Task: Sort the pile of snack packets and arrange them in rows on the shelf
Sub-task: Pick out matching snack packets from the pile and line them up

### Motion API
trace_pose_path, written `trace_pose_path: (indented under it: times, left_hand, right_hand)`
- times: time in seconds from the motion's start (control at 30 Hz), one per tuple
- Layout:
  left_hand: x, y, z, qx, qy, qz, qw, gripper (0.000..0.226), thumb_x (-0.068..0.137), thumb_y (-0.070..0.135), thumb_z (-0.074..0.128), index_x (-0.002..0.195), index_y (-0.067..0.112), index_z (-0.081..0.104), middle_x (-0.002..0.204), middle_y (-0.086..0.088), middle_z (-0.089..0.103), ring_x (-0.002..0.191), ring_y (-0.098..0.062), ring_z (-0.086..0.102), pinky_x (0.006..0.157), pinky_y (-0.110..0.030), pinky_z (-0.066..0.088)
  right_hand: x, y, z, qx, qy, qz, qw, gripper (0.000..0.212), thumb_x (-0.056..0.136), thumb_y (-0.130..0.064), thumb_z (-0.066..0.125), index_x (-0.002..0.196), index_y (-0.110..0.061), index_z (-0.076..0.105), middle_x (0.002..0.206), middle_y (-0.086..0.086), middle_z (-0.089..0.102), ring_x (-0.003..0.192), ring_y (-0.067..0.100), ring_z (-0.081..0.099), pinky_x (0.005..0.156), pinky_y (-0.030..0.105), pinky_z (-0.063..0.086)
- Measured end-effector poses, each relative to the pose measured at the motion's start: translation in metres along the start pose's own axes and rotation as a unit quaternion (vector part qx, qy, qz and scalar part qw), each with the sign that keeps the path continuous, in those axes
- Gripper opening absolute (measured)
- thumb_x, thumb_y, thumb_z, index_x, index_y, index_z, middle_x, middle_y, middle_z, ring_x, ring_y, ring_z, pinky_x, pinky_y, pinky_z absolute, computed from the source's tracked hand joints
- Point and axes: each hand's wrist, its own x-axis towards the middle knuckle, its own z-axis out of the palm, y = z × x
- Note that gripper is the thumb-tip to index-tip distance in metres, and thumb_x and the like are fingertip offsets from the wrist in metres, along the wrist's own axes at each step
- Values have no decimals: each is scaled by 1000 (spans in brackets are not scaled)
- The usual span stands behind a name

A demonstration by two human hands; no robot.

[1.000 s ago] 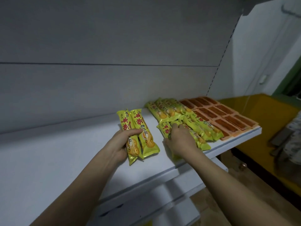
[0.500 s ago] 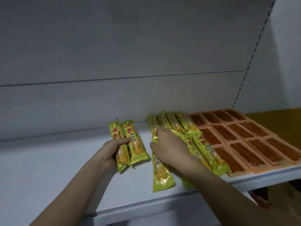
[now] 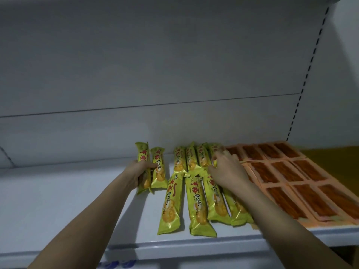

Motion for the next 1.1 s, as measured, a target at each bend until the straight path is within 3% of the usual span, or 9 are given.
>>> trace_pose_path:
  times: [0.1,0.23,0.53,0.6,0.67,0.83,0.93,1.0,1.1]
  left_hand:
    - [5,0,5,14,9,25,1000,31,80,-1,78,107,-1,62,78,-15,73,56,-24,71,48,-30,55]
    - [19,2,10,12,2,25,1000,30,80,-1,78,106,0,63,82,-15,73,58,-24,70,49,-28,55]
    - [62,0,22,11,-48,36,998,30,75,3,82,101,4,67,93,-16,76,83,-31,74,79,-44,62]
    - [63,0,21,21,-44,45,998,26,76,6,83,96,7,67,93,-14,75,84,-30,74,77,-41,62]
    - [60,0,19,43,-46,54,997,23,78,8,81,94,8,65,88,-11,73,76,-26,72,67,-34,61]
    - [50,8,1,110,-5,122,986,21,85,17,76,81,9,57,71,-9,58,59,-19,54,51,-22,44]
    - [32,8,-17,138,-18,123,983,40,84,28,79,105,13,48,89,-10,65,79,-24,64,65,-30,50]
    - [14,2,-27,187,-24,112,976,50,75,37,84,106,16,49,96,-12,72,87,-27,70,78,-38,57]
    - [-17,-13,-34,267,-16,98,959,44,74,45,83,99,21,57,96,-3,69,82,-15,66,72,-30,54]
  right_hand:
    - [17,4,-3,-12,-7,0,1000,47,98,-32,50,141,-12,45,142,11,43,129,35,38,103,44,41]
    - [46,0,4,-25,-27,16,999,52,98,-34,51,145,-13,42,148,14,40,133,40,35,108,49,39]
    - [88,-1,41,-99,-73,62,991,63,95,-51,47,149,-21,37,157,14,28,138,45,31,111,57,33]
    - [88,-2,42,-108,-79,77,988,60,96,-52,47,148,-23,38,157,13,27,138,45,29,111,56,32]
    - [85,-4,41,-110,-87,87,986,59,96,-52,48,148,-24,40,158,12,25,138,44,27,112,55,31]
    - [83,-7,36,-115,-99,87,985,62,95,-56,47,148,-23,41,160,13,22,140,44,25,114,52,30]
    - [83,-4,34,-121,-99,83,984,63,95,-57,46,148,-22,42,160,14,22,141,43,25,115,51,29]
    - [83,-2,32,-120,-109,87,983,65,96,-58,44,148,-21,41,160,14,22,142,42,25,115,50,27]
    - [84,-4,28,-113,-114,75,984,69,94,-60,45,150,-21,36,159,15,24,143,41,25,115,51,27]
